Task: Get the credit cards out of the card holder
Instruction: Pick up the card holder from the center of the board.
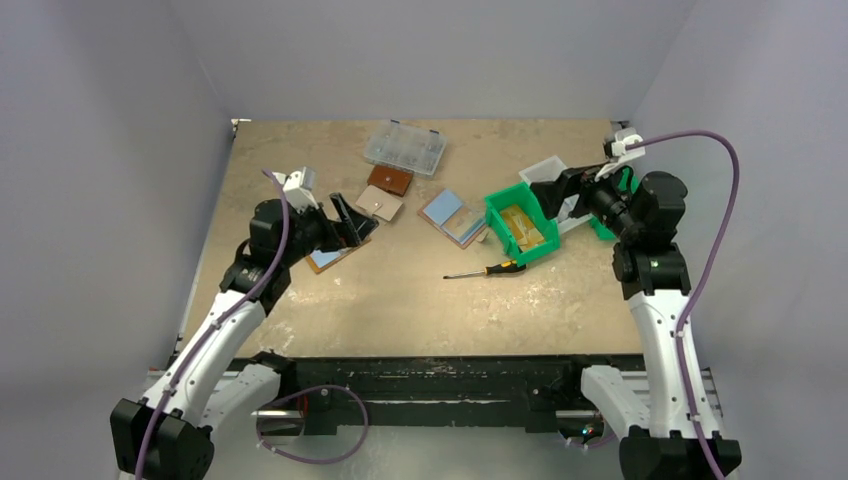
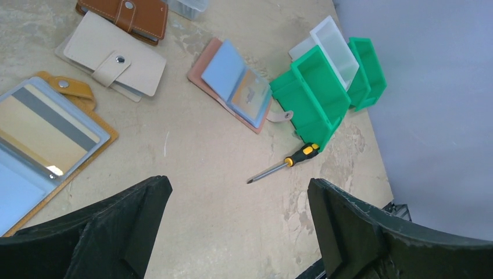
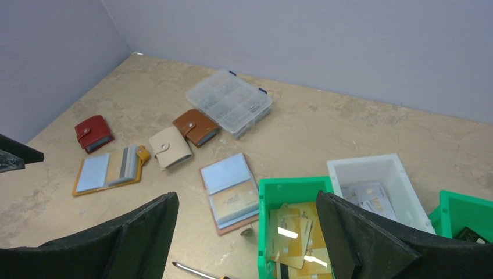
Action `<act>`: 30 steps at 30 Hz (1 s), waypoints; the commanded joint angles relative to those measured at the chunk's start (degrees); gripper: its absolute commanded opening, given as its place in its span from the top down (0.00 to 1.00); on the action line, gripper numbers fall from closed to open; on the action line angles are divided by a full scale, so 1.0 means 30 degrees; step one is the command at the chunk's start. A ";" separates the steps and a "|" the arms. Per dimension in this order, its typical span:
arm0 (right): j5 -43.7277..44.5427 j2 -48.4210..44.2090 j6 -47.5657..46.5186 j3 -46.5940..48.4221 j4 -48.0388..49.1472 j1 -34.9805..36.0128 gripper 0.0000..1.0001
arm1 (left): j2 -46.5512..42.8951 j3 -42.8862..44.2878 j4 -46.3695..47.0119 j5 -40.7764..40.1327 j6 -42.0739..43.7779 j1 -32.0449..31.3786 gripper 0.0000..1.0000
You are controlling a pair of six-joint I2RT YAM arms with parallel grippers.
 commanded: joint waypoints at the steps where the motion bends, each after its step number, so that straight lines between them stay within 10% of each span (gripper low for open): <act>1: -0.0851 0.0539 -0.0214 -0.0503 0.1793 -0.0043 0.01 | 0.0741 0.0111 0.2194 0.1157 0.0711 0.0138 0.00; 15: -0.5076 0.1215 -0.6325 -0.2136 0.0051 -0.0040 0.01 | 1.2141 0.6616 -0.0983 -0.8472 0.4520 -0.4171 0.07; 30: -0.5724 0.1709 -0.6760 -0.2267 -0.0536 0.0008 0.01 | 2.1776 1.6000 -0.3788 -1.1907 1.1169 -0.4606 0.30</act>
